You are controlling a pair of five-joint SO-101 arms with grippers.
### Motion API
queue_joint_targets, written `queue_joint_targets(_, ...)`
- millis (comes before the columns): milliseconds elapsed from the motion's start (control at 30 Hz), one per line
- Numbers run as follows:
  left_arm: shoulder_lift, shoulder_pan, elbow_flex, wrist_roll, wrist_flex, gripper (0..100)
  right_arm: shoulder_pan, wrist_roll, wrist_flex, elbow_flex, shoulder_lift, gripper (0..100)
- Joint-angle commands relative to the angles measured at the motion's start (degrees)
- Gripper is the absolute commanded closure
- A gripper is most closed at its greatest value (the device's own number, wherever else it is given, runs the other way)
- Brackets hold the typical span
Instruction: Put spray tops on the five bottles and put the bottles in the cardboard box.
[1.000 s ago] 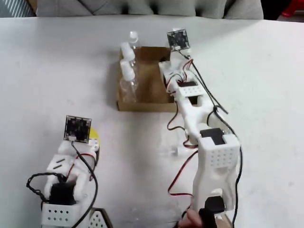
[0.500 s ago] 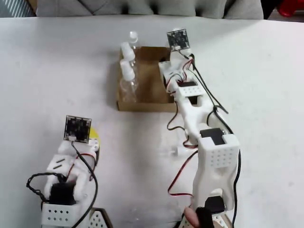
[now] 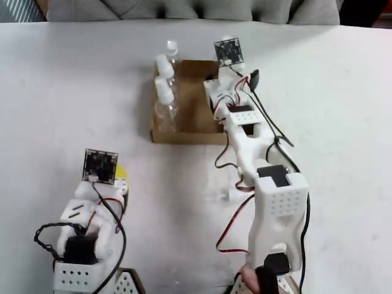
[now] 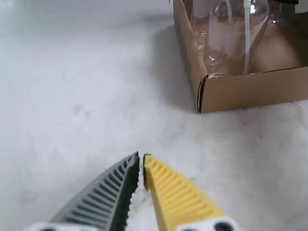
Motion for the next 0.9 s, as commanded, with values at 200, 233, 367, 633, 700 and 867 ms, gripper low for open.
queue_joint_targets(200,0.3,-0.2,-0.1,-0.5,-0.4,98,-0.1,0.2,0.2,2.2,-6.5,57.5)
queue_joint_targets(233,0.3,-0.2,-0.1,-0.5,-0.4,98,-0.5,0.2,0.2,2.8,-7.2,57.5)
queue_joint_targets(367,0.3,-0.2,-0.1,-0.5,-0.4,98,-0.9,0.2,0.1,5.0,-9.7,57.5)
queue_joint_targets(633,0.3,-0.2,-0.1,-0.5,-0.4,98,-0.9,0.2,0.1,8.6,-13.8,57.5)
queue_joint_targets(700,0.3,-0.2,-0.1,-0.5,-0.4,98,-1.0,0.2,0.2,9.8,-15.3,57.5)
queue_joint_targets(867,0.3,-0.3,-0.1,-0.5,-1.0,98,-1.6,0.6,0.6,14.1,-20.4,57.6)
